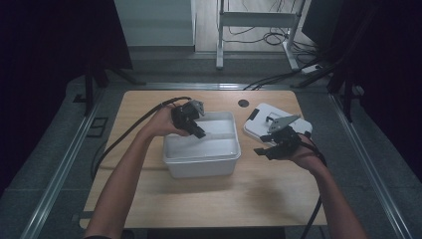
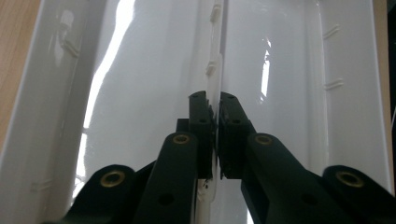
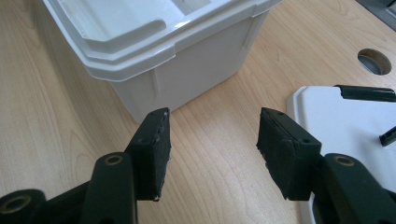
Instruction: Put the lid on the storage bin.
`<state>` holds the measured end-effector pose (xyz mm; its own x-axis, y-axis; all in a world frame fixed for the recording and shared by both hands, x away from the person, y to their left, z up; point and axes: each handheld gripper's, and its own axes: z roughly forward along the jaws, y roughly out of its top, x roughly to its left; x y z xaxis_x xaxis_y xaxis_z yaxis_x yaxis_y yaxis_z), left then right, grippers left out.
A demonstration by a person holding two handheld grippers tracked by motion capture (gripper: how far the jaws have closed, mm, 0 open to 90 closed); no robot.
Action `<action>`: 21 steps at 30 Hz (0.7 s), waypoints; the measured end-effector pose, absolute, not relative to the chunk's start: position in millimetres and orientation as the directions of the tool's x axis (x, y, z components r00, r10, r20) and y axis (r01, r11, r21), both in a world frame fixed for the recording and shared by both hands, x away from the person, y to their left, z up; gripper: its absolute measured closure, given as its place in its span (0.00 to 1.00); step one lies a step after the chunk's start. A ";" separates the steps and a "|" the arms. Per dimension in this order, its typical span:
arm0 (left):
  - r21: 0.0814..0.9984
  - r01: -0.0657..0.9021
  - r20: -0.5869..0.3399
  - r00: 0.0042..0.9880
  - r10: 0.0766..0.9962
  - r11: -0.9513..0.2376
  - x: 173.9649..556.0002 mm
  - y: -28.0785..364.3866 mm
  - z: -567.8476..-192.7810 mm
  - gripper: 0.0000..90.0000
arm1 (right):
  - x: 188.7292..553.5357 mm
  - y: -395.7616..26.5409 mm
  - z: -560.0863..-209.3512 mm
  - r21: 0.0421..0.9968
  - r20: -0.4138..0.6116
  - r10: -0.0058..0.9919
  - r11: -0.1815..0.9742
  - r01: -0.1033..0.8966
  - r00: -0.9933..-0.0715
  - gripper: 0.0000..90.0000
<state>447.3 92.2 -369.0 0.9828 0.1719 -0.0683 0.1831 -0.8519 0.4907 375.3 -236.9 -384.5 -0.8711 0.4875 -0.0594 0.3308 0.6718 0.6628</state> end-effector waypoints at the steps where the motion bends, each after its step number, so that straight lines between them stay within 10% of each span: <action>1: 0.489 0.181 -0.071 0.983 0.168 -0.853 447.5 92.0 -369.5 0.92 | 375.3 -236.9 -384.9 0.663 -0.060 0.487 0.672 0.330 -0.871 0.49; 21: 0.497 0.174 -0.024 0.982 0.187 -0.850 439.5 102.4 -363.0 0.60 | 378.4 -241.0 -385.5 0.657 -0.063 0.499 0.673 0.340 -0.865 0.49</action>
